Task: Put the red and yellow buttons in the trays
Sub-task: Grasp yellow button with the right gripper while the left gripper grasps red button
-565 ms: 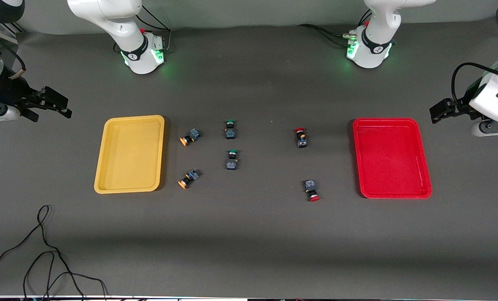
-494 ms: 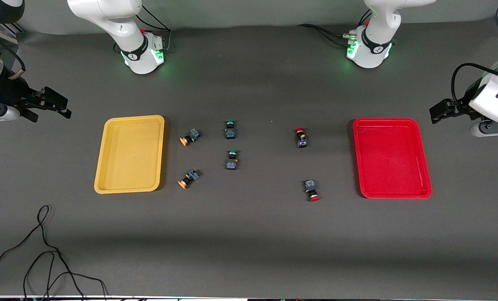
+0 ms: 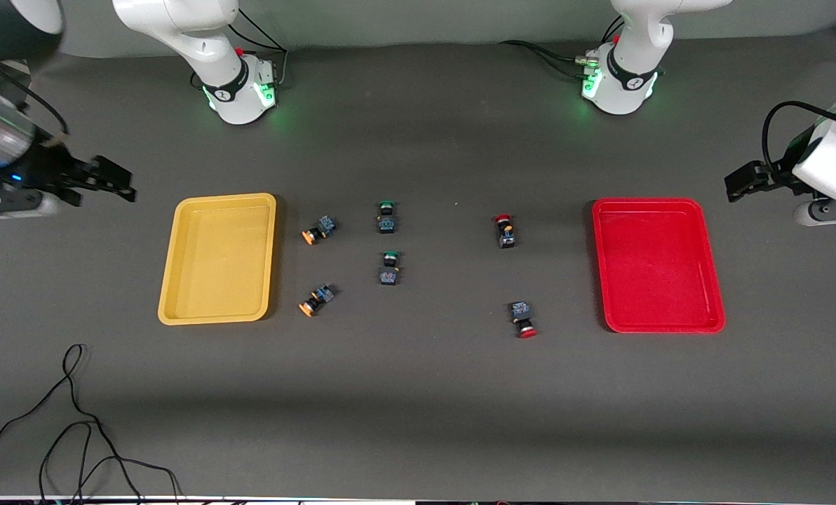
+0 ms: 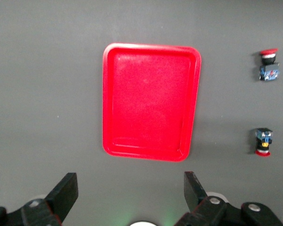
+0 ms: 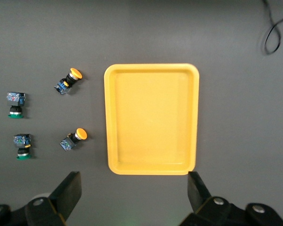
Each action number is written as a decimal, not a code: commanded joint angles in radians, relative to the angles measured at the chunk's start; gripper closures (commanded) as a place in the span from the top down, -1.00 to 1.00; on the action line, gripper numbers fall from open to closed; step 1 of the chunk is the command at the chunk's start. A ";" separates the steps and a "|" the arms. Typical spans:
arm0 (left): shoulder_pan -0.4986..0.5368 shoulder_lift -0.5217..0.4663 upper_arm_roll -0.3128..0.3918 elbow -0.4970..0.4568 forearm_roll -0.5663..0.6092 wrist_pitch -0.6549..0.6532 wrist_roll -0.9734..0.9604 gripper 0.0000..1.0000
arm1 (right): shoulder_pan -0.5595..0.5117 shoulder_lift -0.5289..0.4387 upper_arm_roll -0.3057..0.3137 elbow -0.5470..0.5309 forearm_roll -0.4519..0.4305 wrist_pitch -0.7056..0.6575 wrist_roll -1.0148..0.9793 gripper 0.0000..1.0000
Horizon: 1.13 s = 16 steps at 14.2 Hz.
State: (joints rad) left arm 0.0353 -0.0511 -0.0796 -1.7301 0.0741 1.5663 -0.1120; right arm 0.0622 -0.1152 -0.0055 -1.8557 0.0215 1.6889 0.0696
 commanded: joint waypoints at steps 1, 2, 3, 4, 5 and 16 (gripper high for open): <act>-0.032 0.016 -0.006 0.011 0.007 -0.038 0.006 0.99 | 0.118 -0.007 0.001 -0.139 -0.009 0.121 0.229 1.00; -0.047 0.028 -0.005 0.009 0.007 -0.038 0.006 0.99 | 0.160 -0.009 0.001 -0.204 -0.009 0.182 0.313 1.00; -0.052 0.045 -0.006 0.009 0.006 -0.038 -0.001 0.99 | 0.198 -0.008 0.001 -0.276 -0.009 0.266 0.402 1.00; -0.075 0.066 -0.006 0.004 0.001 -0.034 -0.005 0.99 | 0.243 0.002 0.001 -0.351 -0.009 0.372 0.502 1.00; -0.095 0.091 -0.006 -0.002 -0.002 -0.022 -0.009 0.99 | 0.286 0.034 0.001 -0.423 -0.008 0.491 0.591 1.00; -0.452 0.496 -0.008 -0.117 -0.152 0.443 -0.451 0.99 | 0.373 0.436 0.050 -0.481 0.056 0.864 0.990 1.00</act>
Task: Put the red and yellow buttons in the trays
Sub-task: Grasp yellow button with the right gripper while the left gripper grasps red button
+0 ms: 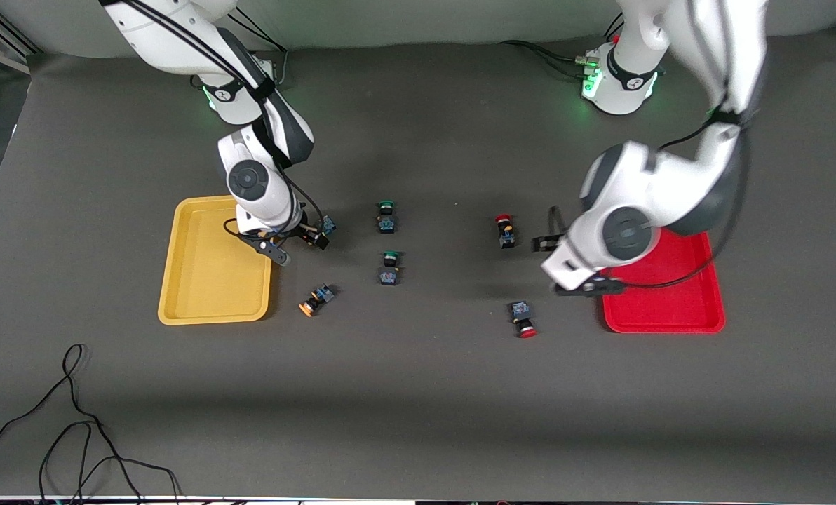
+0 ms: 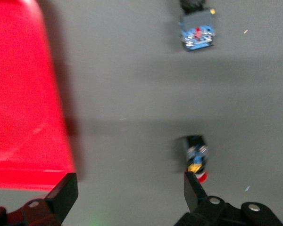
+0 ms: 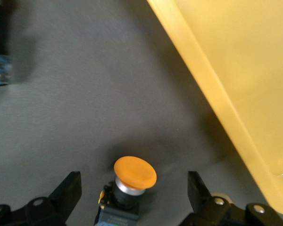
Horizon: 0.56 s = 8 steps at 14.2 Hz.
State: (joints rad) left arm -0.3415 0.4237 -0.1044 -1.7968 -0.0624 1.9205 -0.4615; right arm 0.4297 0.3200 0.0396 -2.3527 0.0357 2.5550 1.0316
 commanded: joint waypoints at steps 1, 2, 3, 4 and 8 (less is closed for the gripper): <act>-0.108 0.038 0.017 -0.094 -0.017 0.166 -0.127 0.99 | 0.007 0.013 0.017 0.016 0.071 -0.001 0.027 1.00; -0.131 0.041 0.017 -0.143 -0.020 0.248 -0.143 0.99 | 0.006 0.023 0.023 0.016 0.084 0.005 0.027 1.00; -0.137 0.044 0.017 -0.174 -0.023 0.290 -0.149 0.99 | 0.006 0.037 0.025 0.016 0.096 0.022 0.027 1.00; -0.137 0.053 0.009 -0.193 -0.025 0.313 -0.154 0.99 | 0.007 0.045 0.028 0.016 0.107 0.033 0.027 1.00; -0.139 0.061 -0.018 -0.259 -0.059 0.408 -0.158 0.98 | 0.004 0.054 0.040 0.018 0.108 0.041 0.027 -0.50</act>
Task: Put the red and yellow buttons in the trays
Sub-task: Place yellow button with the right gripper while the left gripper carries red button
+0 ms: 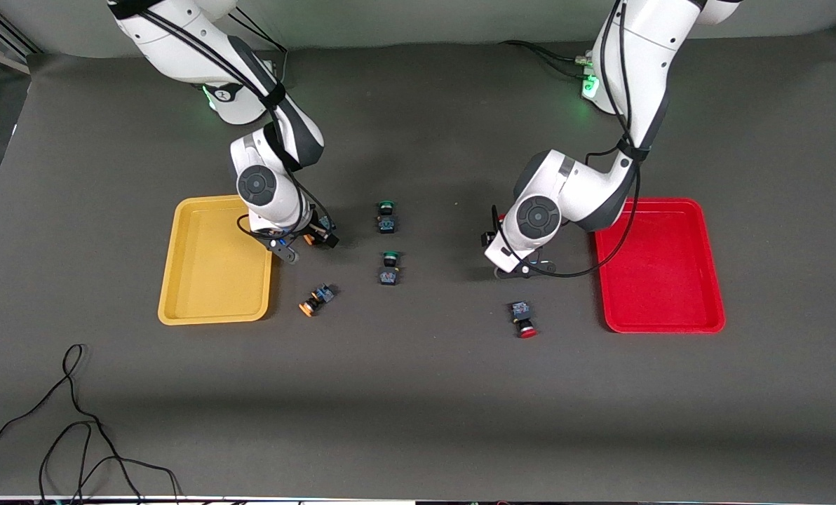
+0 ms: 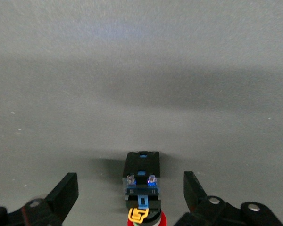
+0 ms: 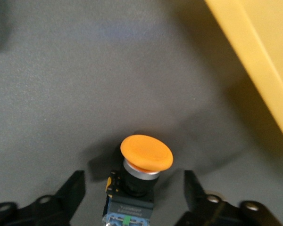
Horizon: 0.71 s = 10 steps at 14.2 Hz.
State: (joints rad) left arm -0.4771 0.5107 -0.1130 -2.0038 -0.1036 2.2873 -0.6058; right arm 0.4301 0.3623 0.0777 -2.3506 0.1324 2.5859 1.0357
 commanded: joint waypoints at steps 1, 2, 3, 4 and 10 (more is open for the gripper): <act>-0.003 -0.026 -0.011 -0.052 -0.021 0.041 -0.023 0.95 | 0.004 0.010 0.002 0.016 0.012 0.007 0.020 -0.77; -0.003 -0.024 -0.011 -0.052 -0.031 0.041 -0.041 0.91 | 0.005 0.003 0.002 0.016 0.012 -0.003 0.011 -0.99; -0.005 -0.024 -0.014 -0.052 -0.038 0.043 -0.046 0.79 | 0.004 -0.011 0.002 0.017 0.012 -0.006 0.004 -1.00; -0.003 -0.024 -0.020 -0.049 -0.039 0.043 -0.046 0.53 | 0.001 -0.031 0.002 0.019 0.012 -0.022 -0.002 -1.00; 0.006 -0.072 -0.022 -0.046 -0.088 -0.001 -0.060 -0.96 | -0.152 -0.305 -0.018 0.028 0.010 -0.280 -0.240 -1.00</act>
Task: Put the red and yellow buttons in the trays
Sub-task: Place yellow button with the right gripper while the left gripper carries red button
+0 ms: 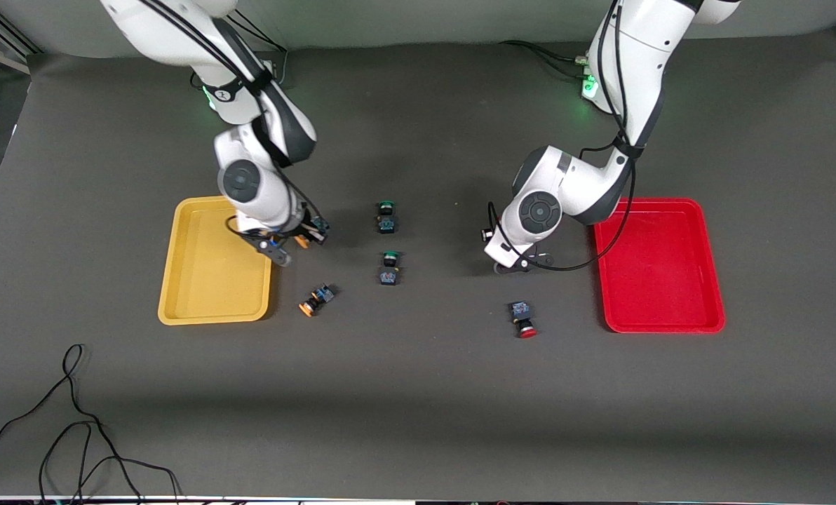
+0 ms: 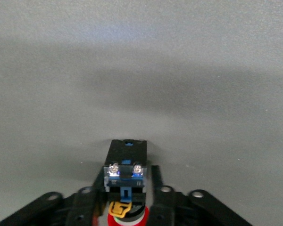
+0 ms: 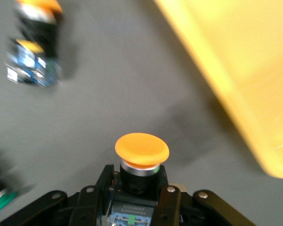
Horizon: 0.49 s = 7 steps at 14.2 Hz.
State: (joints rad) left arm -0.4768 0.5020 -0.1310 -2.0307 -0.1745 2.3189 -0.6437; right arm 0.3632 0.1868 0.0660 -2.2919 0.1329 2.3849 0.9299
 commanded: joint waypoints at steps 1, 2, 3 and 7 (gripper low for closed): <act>0.007 -0.098 -0.002 -0.013 -0.019 -0.094 -0.027 -0.95 | -0.122 -0.151 -0.021 -0.034 0.010 -0.105 -0.202 -1.00; 0.010 -0.146 -0.001 -0.003 -0.017 -0.172 -0.049 -0.91 | -0.134 -0.152 -0.044 -0.035 0.010 -0.128 -0.230 -1.00; 0.012 -0.202 0.004 0.000 -0.017 -0.247 -0.054 -0.88 | -0.136 -0.136 -0.086 -0.043 0.010 -0.131 -0.235 -1.00; 0.140 -0.455 0.005 0.050 0.007 -0.603 -0.005 -0.88 | -0.188 -0.060 -0.181 -0.116 0.010 -0.061 -0.437 -1.00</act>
State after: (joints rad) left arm -0.4246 0.1907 -0.1233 -1.9760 -0.1777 1.8605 -0.6768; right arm 0.1956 0.0859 -0.0919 -2.3692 0.1329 2.2617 0.5841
